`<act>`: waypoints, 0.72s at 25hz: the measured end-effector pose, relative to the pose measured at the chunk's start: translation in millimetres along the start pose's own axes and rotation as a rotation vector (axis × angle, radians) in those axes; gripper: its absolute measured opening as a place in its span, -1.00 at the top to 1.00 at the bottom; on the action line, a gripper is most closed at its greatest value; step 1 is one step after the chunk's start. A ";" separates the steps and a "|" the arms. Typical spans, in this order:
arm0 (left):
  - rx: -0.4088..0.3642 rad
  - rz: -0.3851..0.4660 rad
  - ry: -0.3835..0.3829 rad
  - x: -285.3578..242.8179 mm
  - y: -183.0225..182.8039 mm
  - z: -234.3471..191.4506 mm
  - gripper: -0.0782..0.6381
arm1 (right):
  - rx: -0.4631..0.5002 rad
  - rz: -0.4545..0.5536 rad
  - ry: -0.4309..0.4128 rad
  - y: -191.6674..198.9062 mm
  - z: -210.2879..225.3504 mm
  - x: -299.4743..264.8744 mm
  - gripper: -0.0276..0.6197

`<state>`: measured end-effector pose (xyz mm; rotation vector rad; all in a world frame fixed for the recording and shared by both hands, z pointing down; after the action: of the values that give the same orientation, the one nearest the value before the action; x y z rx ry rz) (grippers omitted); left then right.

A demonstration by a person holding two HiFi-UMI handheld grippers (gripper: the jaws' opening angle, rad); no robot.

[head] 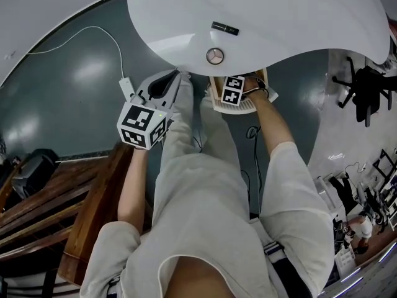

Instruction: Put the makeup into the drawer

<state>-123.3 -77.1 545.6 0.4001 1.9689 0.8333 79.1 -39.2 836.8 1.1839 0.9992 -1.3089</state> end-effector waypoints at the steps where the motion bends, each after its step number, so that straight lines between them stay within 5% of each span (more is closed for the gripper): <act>1: 0.001 0.001 -0.003 0.8 0.7 -0.3 0.74 | 0.000 0.004 0.002 -0.9 -0.9 -0.3 0.19; 9: 0.002 0.020 0.006 2.9 -3.8 12.1 0.74 | 0.049 0.062 0.063 -9.1 -3.2 29.1 0.01; 18: -0.014 0.069 0.012 12.7 -18.6 39.4 0.74 | 0.142 0.094 0.149 -5.4 -24.7 75.9 0.11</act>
<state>-95.2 -67.7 511.3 0.4572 1.9688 0.8949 80.0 -27.0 757.8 1.4373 0.9563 -1.2481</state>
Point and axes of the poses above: the fingertips, and each gripper's own axes: x backward along the fingers, z to its right, y out of its underside, the point moved 5 cm from there along x, backward along the fingers, and after that the axes turned 3 degrees about -y, right-handed, at the moved point
